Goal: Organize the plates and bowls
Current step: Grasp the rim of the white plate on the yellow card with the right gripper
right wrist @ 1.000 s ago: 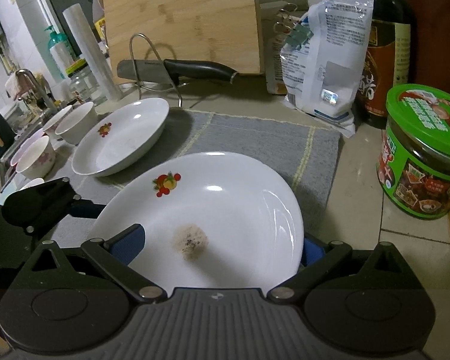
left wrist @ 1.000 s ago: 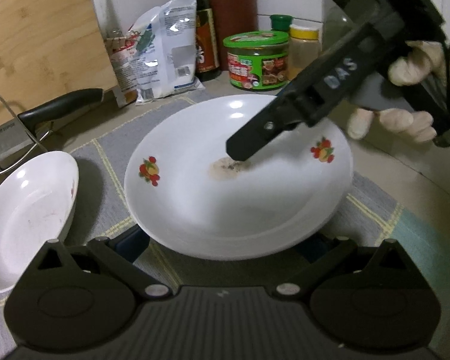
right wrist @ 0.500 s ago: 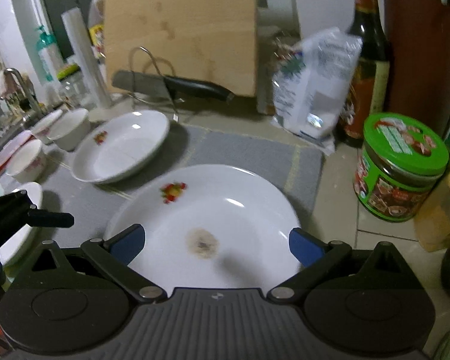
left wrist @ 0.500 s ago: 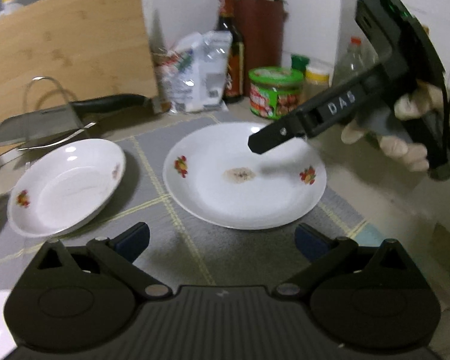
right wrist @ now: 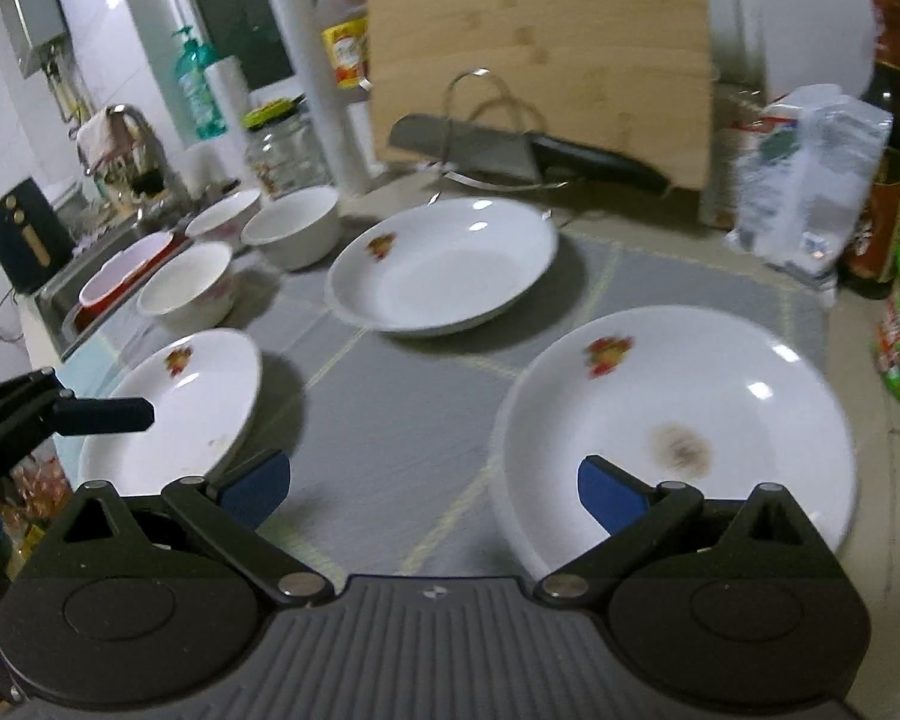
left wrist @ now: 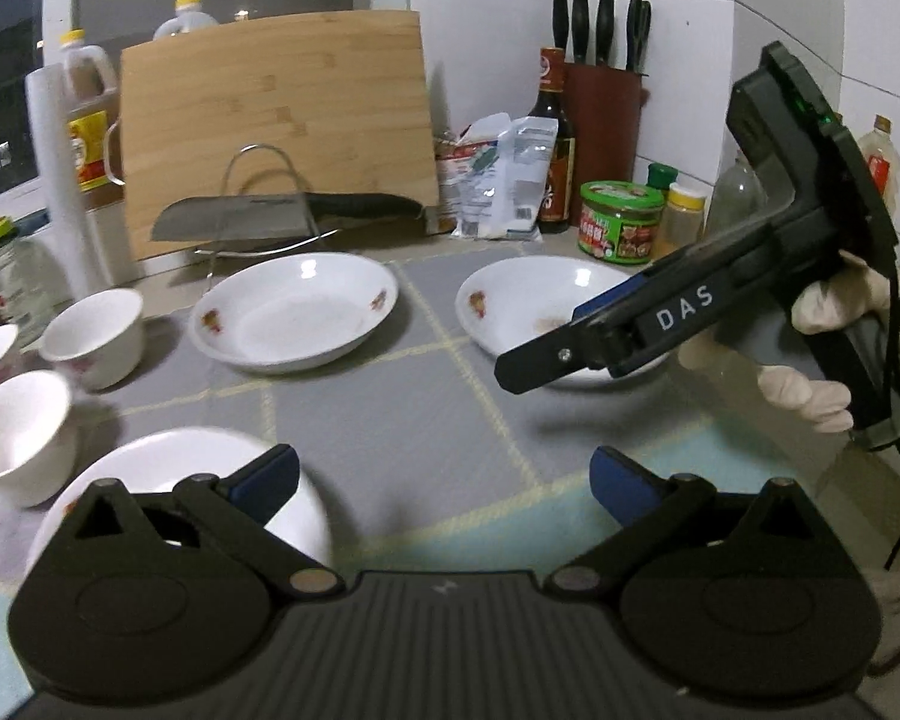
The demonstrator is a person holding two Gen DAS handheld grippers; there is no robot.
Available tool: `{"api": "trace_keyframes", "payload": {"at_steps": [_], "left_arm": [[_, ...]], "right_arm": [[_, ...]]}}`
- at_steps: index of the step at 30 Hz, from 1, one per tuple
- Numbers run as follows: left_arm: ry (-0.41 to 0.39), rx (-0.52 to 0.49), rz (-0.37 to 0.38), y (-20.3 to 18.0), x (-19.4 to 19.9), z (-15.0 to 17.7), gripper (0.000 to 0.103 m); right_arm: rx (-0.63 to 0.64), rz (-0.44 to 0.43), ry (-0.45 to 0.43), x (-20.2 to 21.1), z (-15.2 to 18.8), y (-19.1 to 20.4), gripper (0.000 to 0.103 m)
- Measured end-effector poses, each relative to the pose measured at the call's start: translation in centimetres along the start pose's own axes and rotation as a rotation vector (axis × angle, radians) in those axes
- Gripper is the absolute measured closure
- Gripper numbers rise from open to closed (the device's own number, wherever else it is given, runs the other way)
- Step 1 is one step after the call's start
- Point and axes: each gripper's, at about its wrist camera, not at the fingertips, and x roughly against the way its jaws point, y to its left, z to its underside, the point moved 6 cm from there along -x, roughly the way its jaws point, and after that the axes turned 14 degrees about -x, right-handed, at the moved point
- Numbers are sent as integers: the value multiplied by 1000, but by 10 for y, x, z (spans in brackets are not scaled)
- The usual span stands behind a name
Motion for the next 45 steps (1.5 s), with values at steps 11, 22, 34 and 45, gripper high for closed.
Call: {"api": "trace_keyframes", "payload": {"at_steps": [11,22,34,45], "left_arm": [[35,-2,-13,51,48,64,1],[92,-6,-32,93,67,117,1],[111,-48,39,117,42,144,1],[70,-103,150,125,26,145,1]], "right_arm": [[-40,24,64,-30,38,73,0],[-45,16,124,-65,56,121,0],[-52,9,179,-93,63,141,0],[-81,27,142,-97,60,140,0]]}}
